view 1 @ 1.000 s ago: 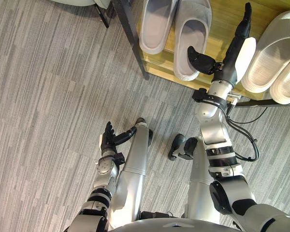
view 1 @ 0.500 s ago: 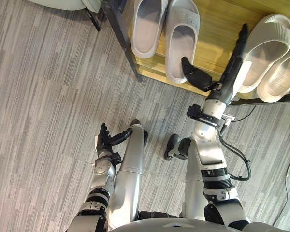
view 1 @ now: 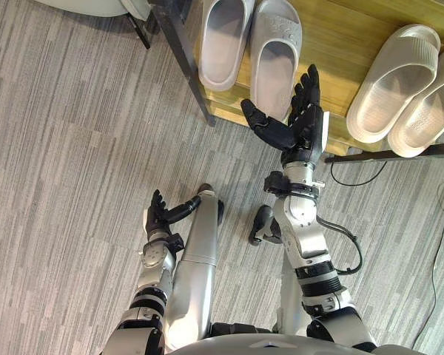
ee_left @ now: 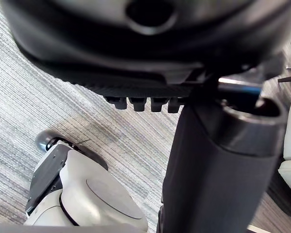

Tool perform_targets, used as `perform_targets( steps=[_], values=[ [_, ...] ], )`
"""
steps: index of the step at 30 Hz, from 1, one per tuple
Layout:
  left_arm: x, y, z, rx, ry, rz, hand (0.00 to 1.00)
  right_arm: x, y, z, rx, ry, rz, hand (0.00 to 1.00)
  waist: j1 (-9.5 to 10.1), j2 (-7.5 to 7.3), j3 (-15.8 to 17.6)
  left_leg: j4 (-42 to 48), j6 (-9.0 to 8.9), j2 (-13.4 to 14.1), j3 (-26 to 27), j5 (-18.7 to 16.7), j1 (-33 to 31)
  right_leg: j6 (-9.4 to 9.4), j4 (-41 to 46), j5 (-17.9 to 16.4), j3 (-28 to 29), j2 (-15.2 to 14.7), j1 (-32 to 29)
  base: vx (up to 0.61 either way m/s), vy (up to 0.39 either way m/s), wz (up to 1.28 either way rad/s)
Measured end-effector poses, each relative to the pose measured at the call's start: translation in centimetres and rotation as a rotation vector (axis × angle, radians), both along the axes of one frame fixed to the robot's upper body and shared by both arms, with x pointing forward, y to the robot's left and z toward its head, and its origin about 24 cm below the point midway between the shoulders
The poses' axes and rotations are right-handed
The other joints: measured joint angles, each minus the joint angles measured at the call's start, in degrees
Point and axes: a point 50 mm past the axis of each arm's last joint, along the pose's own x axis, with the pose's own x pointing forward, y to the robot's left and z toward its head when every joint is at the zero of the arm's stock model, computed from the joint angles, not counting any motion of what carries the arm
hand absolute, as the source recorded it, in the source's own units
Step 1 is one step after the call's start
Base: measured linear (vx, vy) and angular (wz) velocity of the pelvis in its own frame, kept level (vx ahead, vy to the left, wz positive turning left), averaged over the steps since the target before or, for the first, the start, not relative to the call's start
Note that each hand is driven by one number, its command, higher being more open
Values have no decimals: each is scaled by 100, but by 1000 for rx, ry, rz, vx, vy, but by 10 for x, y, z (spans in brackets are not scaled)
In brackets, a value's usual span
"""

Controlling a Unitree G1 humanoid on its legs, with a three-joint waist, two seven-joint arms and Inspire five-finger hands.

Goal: Organize the slippers on the shoe rack

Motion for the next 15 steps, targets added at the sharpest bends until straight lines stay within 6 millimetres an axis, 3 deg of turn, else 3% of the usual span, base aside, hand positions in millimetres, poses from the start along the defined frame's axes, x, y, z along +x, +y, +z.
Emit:
perform_targets(
  steps=[6, 15],
  values=[
    [0, 1, -1, -1, 8, 3, 100, 5, 1, 2, 85, -8, 38, 100, -2, -11, 4, -73, -4, 1, 2, 12, 44, 1, -47, 0, -15, -9, 40, 0, 0, 0],
    [1, 0, 0, 16, 7, -13, 100, 22, 7, 21, 141, -37, 93, 100, 40, -10, 5, -92, -7, -8, -15, 14, 30, 0, -66, 0, -49, -27, 39, 16, 15, 1]
  ],
)
